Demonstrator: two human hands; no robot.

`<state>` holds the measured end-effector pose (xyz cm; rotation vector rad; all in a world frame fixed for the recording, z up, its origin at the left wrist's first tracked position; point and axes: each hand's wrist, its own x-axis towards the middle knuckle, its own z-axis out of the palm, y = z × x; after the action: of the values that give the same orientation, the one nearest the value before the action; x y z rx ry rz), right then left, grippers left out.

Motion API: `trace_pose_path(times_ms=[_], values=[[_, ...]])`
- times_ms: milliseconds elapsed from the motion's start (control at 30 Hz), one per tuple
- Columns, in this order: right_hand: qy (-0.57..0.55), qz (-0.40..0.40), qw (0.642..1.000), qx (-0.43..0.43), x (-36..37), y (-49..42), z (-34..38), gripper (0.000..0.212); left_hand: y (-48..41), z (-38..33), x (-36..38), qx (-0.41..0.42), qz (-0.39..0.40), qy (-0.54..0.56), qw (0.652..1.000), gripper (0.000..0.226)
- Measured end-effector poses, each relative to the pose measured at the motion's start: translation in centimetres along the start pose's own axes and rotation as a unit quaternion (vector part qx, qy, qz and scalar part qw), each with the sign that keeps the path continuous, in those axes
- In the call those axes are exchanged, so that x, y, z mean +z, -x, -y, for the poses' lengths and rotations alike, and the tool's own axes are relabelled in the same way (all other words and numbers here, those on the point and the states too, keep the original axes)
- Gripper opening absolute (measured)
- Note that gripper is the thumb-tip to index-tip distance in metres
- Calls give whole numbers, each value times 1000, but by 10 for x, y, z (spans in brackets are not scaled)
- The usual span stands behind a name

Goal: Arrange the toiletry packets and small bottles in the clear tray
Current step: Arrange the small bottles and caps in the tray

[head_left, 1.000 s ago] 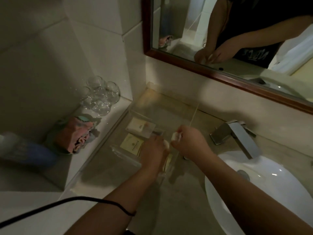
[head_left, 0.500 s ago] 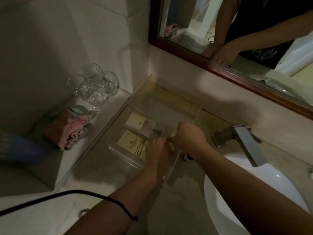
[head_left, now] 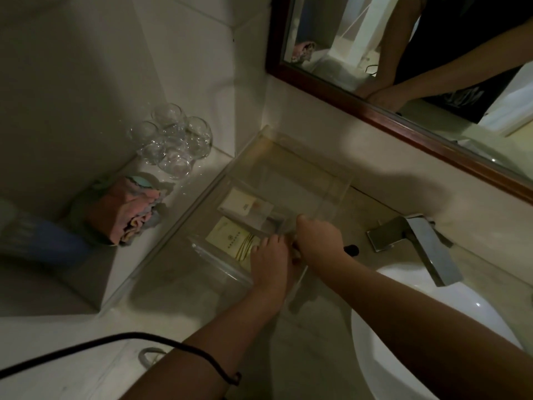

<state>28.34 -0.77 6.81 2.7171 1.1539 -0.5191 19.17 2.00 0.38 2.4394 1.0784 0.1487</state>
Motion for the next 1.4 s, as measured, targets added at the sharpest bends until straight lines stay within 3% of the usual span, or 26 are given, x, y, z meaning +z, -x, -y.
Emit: trace_pose_path(times_ms=[233, 533, 700, 833, 1000, 1067, 1200, 1400], values=[[84, 10, 995, -53, -5, -3, -4, 12, -2, 3, 6, -16, 2, -3, 1000, 15], [89, 20, 996, -21, -33, 10, -16, 12, -2, 4, 1, 5, 25, 13, 1000, 27], [67, 10, 997, 24, -52, 12, -28, 16, -2, 1, 0, 10, 21, 12, 1000, 16], [38, 1, 998, 48, -58, 16, -41, 10, -5, 2, 0, 10, 35, -9, 999, 13], [-26, -10, 995, 99, -47, 25, -72, 32, 5, -10, -10, 34, -4, 1, 999, 20], [-63, 4, 992, 112, -32, 30, -88, 40, 12, -19, -16, 85, -22, 37, 995, 27], [-119, 8, 987, 104, 5, 38, -102, 42, 22, -41, -15, 179, 37, 65, 981, 34], [-196, -24, 979, 58, 31, 36, -103, 32, 23, -59, -8, 135, 91, 33, 986, 19]])
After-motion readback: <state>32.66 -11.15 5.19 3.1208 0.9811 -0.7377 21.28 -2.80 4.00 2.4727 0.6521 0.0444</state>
